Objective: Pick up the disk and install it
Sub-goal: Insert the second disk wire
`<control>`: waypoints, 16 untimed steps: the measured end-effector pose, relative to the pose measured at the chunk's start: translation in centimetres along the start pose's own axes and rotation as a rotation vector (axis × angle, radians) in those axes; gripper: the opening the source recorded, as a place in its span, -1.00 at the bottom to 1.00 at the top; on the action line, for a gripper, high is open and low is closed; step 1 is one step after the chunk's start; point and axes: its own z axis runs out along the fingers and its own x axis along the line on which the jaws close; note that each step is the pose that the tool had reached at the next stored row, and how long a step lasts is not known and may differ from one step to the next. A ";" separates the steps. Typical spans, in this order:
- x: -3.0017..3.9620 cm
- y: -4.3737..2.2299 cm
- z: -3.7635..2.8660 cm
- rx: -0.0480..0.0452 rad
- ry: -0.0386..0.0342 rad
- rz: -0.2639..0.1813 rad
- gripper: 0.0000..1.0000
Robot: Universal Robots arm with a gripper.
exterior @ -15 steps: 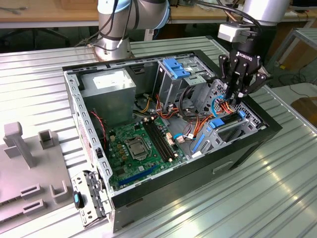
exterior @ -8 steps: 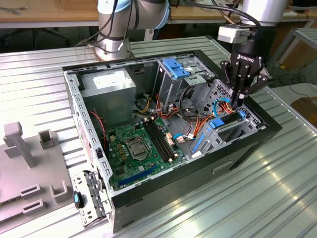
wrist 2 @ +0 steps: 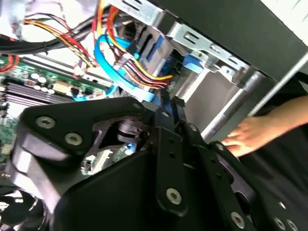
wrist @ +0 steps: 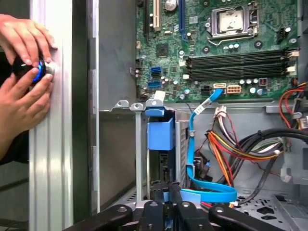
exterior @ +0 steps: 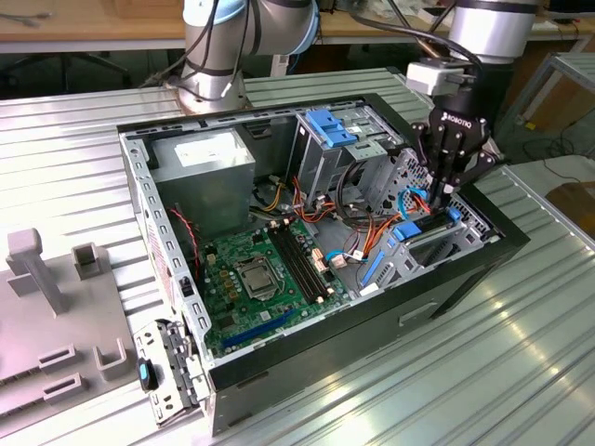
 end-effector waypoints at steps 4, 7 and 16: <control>0.19 1.10 0.11 0.0062 -0.0170 0.000 -0.68; 0.20 1.14 0.09 0.0062 -0.0151 0.000 -0.68; 0.44 1.16 -0.09 0.0064 -0.0003 0.000 -0.68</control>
